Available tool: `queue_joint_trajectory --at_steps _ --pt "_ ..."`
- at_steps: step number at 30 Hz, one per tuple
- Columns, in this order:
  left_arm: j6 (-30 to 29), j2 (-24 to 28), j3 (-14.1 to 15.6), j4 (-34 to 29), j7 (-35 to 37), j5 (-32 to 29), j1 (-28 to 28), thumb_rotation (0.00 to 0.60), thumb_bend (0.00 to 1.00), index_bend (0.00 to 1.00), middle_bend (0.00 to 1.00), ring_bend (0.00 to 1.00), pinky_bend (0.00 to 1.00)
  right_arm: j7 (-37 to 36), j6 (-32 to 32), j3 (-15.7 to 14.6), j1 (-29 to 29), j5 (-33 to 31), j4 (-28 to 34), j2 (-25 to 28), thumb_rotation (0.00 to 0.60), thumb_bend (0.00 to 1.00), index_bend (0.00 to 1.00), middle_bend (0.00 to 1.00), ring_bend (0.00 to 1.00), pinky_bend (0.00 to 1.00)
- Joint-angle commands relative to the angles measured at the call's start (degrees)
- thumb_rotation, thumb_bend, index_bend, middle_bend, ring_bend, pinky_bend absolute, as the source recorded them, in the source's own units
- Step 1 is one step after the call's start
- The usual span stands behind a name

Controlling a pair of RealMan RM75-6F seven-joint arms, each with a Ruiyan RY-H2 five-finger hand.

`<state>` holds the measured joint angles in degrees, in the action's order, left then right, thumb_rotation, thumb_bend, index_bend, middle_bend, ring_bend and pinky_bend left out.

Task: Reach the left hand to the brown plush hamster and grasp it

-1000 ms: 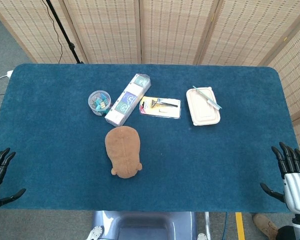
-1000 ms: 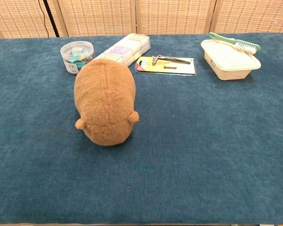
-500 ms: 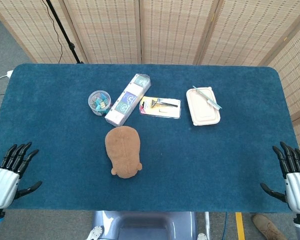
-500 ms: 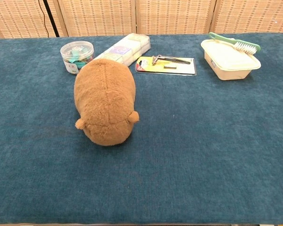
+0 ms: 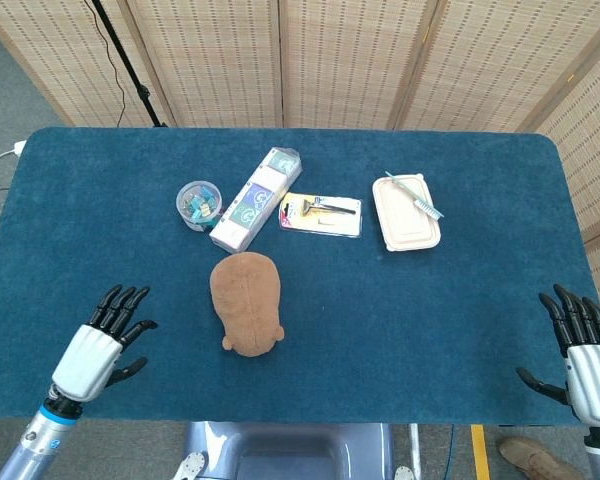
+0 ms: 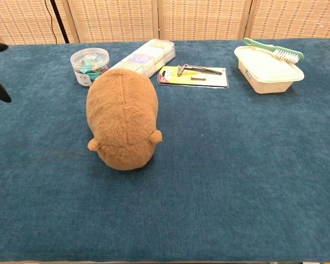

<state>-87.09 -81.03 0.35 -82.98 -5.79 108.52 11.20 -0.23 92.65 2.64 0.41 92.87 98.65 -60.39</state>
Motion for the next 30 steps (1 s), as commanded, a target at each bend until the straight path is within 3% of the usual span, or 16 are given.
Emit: queue_joint_trajectory --at_steps 1,7,13,30 --pt "2.6 -4.7 0.2 2.1 -2.5 1.0 2.0 0.600 0.17 0.39 0.00 0.00 0.00 -0.2 -0.1 0.0 0.0 0.0 0.0 0.0 0.600 0.00 0.00 0.00 0.00 0.00" --pt "4.8 -9.6 0.1 4.2 -3.8 1.1 4.1 0.600 0.24 0.44 0.00 0.00 0.00 -0.8 -0.7 0.0 0.3 -0.3 -0.1 0.2 0.600 0.00 0.00 0.00 0.00 0.00" --pt "5.8 -13.2 -0.6 5.9 -5.4 0.5 5.6 0.600 0.24 0.46 0.00 0.00 0.00 -1.4 -1.1 0.0 0.5 -0.5 -0.2 0.3 0.600 0.00 0.00 0.00 0.00 0.00" --pt "1.3 -23.6 -1.9 14.9 -4.0 -1.2 6.8 0.600 0.24 0.44 0.00 0.00 0.00 -2.9 -1.5 -0.2 0.6 -0.3 0.0 0.8 0.600 0.00 0.00 0.00 0.00 0.00"
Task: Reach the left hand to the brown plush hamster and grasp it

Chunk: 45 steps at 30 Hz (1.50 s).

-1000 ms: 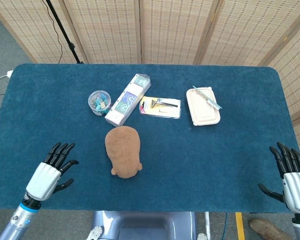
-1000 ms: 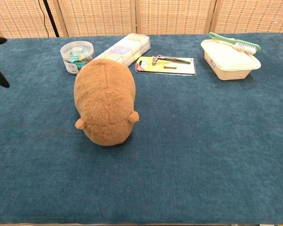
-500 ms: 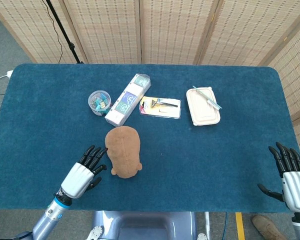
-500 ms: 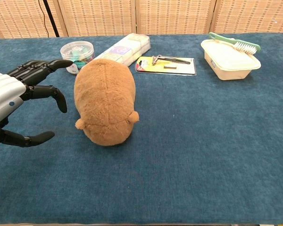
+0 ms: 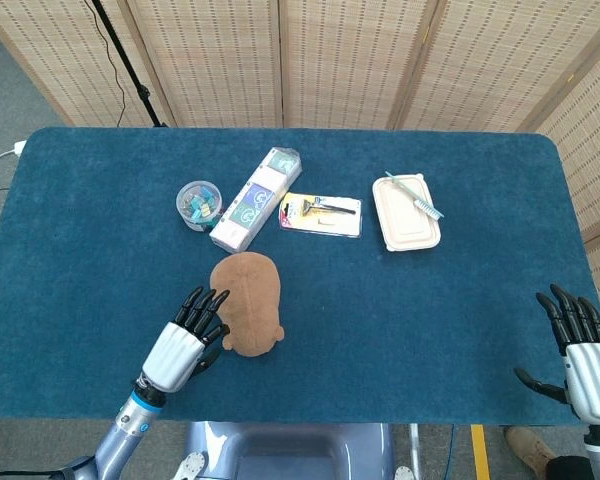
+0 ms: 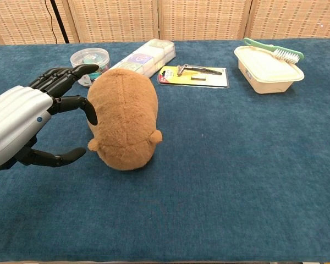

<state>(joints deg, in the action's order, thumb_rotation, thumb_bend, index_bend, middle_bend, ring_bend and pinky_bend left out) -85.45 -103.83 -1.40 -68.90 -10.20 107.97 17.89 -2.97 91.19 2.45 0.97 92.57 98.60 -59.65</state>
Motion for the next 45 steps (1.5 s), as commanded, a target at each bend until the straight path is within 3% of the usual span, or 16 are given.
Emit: queue_joint_trajectory --at_steps 1,24,38,45 --pt "-0.4 -1.1 -0.1 1.1 0.5 -0.8 0.2 0.600 0.24 0.44 0.00 0.00 0.00 -0.2 -0.2 -0.1 0.0 0.1 0.0 0.1 0.600 0.00 0.00 0.00 0.00 0.00" --pt "-7.9 -9.4 0.9 14.0 6.1 -1.6 0.3 0.600 0.22 0.39 0.00 0.00 0.00 -1.6 -0.4 -0.3 0.5 0.8 -0.4 0.0 0.600 0.00 0.00 0.00 0.00 0.00" --pt "-11.5 -13.0 1.7 19.0 9.6 -2.0 1.1 0.600 0.22 0.53 0.00 0.00 0.00 -2.3 -0.7 -0.5 0.7 0.9 -0.4 0.2 0.600 0.00 0.00 0.00 0.00 0.00" --pt "-11.4 -13.3 1.7 19.5 9.7 -2.9 1.5 0.600 0.22 0.56 0.00 0.00 0.00 -2.6 -1.0 -0.7 0.8 1.1 -0.3 0.4 0.600 0.00 0.00 0.00 0.00 0.00"
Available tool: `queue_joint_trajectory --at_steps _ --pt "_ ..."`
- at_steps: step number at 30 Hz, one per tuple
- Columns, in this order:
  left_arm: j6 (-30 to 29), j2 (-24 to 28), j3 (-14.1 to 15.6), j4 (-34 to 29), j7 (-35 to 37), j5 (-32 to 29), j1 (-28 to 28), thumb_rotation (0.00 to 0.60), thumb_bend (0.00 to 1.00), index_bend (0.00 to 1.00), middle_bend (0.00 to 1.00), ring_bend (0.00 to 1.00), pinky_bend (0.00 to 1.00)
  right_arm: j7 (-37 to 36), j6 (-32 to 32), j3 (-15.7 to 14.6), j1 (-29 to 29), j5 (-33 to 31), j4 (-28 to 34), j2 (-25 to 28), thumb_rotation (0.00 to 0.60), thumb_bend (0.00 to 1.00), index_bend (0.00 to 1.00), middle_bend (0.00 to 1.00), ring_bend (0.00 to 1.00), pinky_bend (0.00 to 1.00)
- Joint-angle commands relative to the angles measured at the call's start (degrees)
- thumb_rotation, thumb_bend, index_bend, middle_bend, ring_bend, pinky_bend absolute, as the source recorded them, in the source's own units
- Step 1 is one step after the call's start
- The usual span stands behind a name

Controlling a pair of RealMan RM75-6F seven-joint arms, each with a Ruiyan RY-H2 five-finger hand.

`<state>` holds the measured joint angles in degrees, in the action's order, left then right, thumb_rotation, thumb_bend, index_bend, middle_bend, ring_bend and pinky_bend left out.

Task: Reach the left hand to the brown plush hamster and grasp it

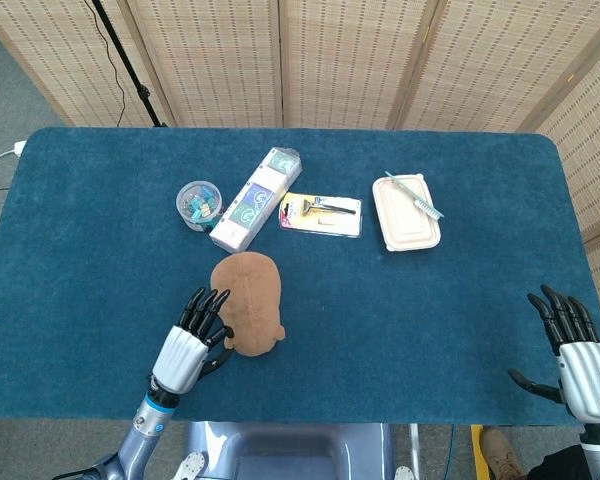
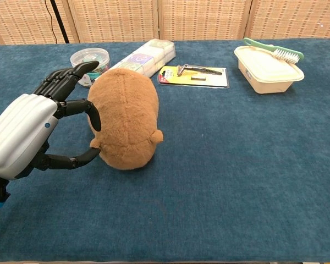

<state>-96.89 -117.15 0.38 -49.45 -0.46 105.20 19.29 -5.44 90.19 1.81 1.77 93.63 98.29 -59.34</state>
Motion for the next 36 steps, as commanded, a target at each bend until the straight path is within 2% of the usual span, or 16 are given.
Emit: queue_joint_trajectory --at_steps 1,8,17,36 --pt "0.0 0.0 -0.1 0.0 0.0 -0.3 0.2 0.600 0.22 0.57 0.00 0.00 0.00 -0.2 0.0 -0.1 0.0 0.1 0.0 0.1 0.600 0.00 0.00 0.00 0.00 0.00" --pt "0.3 0.3 0.1 -0.1 0.5 -1.1 0.4 0.600 0.33 0.59 0.00 0.00 0.00 -0.4 -0.3 -0.2 0.2 0.1 0.1 0.1 0.600 0.00 0.00 0.00 0.00 0.00" --pt "0.7 0.3 0.1 -0.3 0.6 -2.1 0.7 0.600 0.40 0.61 0.00 0.00 0.00 -0.5 -0.3 -0.2 0.1 0.0 0.2 0.3 0.600 0.00 0.00 0.00 0.00 0.00" --pt "1.1 0.8 0.2 -2.3 -0.7 -3.6 0.5 0.600 0.41 0.68 0.00 0.00 0.00 -1.3 -0.5 -0.4 0.2 0.0 0.3 0.6 0.600 0.00 0.00 0.00 0.00 0.00"
